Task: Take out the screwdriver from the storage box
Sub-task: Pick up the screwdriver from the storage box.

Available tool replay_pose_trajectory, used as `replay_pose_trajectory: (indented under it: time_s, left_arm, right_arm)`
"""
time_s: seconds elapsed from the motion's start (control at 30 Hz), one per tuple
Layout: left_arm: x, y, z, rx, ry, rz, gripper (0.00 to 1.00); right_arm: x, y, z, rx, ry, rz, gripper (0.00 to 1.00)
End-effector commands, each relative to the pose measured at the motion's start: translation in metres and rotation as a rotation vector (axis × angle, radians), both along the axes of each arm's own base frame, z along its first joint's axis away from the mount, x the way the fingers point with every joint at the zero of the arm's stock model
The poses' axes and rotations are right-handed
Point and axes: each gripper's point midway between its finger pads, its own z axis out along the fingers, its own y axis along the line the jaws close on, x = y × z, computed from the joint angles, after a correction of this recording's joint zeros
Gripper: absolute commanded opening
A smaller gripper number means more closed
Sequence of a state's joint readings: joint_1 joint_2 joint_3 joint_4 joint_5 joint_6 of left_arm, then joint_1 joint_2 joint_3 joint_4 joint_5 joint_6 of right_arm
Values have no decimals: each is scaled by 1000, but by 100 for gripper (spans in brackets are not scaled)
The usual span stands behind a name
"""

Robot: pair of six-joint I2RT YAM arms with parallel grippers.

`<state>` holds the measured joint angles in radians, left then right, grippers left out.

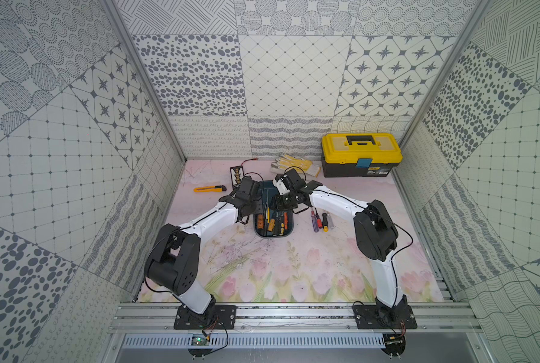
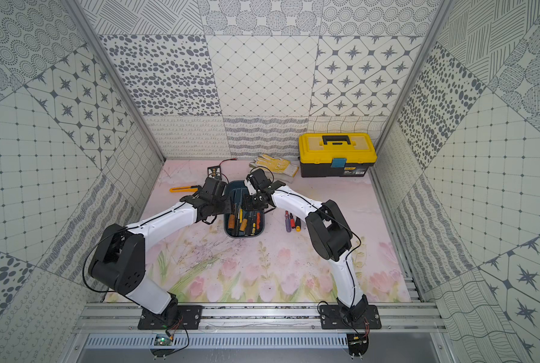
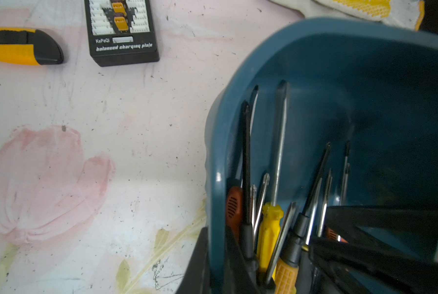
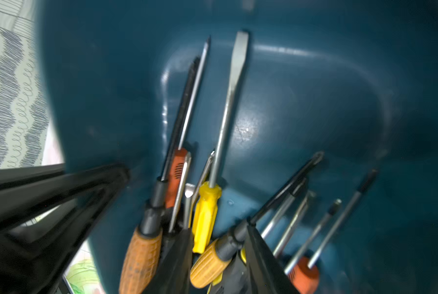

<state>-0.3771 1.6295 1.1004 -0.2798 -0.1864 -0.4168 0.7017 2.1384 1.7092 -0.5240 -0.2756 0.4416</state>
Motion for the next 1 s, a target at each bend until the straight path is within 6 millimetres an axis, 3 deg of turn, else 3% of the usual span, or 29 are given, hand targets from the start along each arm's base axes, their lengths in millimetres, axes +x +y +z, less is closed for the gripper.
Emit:
replay_pose_trajectory:
  time_s: [0.0, 0.37, 0.67, 0.77, 0.9, 0.97]
  left_arm:
    - [13, -6, 22, -36, -99, -8, 0]
    - [16, -9, 23, -46, -102, -13, 0]
    - [15, -8, 22, -44, -99, -9, 0]
    - [15, -9, 21, -51, -98, -9, 0]
    - [16, -9, 22, -51, -99, -8, 0]
    - [15, -9, 22, -49, -100, -9, 0]
  right_arm:
    - [3, 18, -2, 38, -4, 12, 38]
    - [-1, 28, -24, 21, 37, 18, 37]
    - [-3, 7, -43, -113, 78, -41, 23]
    - [-3, 7, -46, -118, 84, -41, 24]
    - [-1, 11, -50, -135, 98, -38, 34]
    - [0, 10, -53, -160, 101, -40, 34]
